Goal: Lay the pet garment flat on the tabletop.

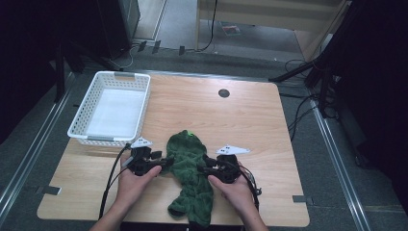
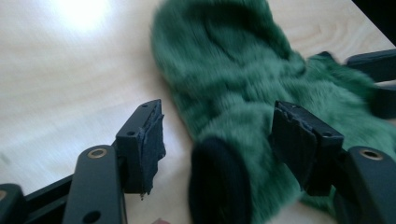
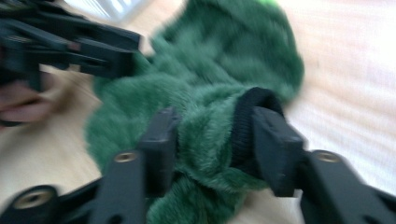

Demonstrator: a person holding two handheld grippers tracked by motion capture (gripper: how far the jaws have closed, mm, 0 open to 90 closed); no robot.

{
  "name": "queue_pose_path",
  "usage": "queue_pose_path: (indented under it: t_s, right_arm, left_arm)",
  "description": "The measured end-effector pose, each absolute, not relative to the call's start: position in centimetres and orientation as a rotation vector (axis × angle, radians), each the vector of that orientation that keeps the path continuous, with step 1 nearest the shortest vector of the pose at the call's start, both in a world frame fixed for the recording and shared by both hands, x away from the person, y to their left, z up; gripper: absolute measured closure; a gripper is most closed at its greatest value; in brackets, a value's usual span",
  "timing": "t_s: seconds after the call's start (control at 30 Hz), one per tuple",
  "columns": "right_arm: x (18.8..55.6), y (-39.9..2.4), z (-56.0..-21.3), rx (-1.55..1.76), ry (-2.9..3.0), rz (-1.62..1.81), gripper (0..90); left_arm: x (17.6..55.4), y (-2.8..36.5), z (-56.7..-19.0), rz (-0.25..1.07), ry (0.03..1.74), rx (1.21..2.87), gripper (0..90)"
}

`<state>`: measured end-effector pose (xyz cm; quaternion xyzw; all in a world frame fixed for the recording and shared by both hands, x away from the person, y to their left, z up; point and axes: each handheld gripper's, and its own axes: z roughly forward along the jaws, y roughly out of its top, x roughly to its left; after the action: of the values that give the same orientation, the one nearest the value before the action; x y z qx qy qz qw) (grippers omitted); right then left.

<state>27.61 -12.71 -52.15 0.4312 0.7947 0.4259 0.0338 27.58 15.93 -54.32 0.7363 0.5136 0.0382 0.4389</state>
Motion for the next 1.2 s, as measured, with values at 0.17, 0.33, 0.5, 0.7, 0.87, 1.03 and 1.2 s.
queue_pose_path:
  t_s: [0.17, 0.33, 0.5, 0.7, 0.87, 1.03, 1.2]
  right_arm:
    - [26.8, -12.9, -52.1, 1.287, 2.390, 1.348, 85.2]
    - [25.1, -13.9, -51.3, 1.249, 2.351, 1.345, 87.2]
    - [25.1, -14.7, -53.1, 1.344, 2.434, 1.234, 88.0]
    - [25.1, -14.7, -52.2, 1.320, 2.353, 1.189, 63.8]
    - [25.5, -15.4, -49.4, 1.289, 2.221, 1.372, 57.1]
    - [26.6, -11.6, -49.7, 1.159, 2.282, 1.434, 74.6]
    - [26.6, -9.2, -53.3, 1.172, 2.422, 1.238, 78.0]
  left_arm:
    - [27.0, 15.3, -54.3, 0.114, 1.190, 1.916, 79.6]
    - [27.0, 15.9, -53.8, 0.107, 1.156, 1.964, 81.6]
    - [27.3, 16.0, -54.4, 0.054, 1.167, 1.998, 81.3]
    - [27.5, 16.1, -54.2, 0.066, 1.181, 1.968, 55.6]
    - [27.9, 16.3, -53.0, 0.119, 1.180, 1.857, 50.5]
    - [27.4, 14.3, -52.3, 0.132, 1.076, 1.871, 63.4]
    - [27.8, 11.5, -54.1, 0.096, 1.083, 2.024, 70.5]
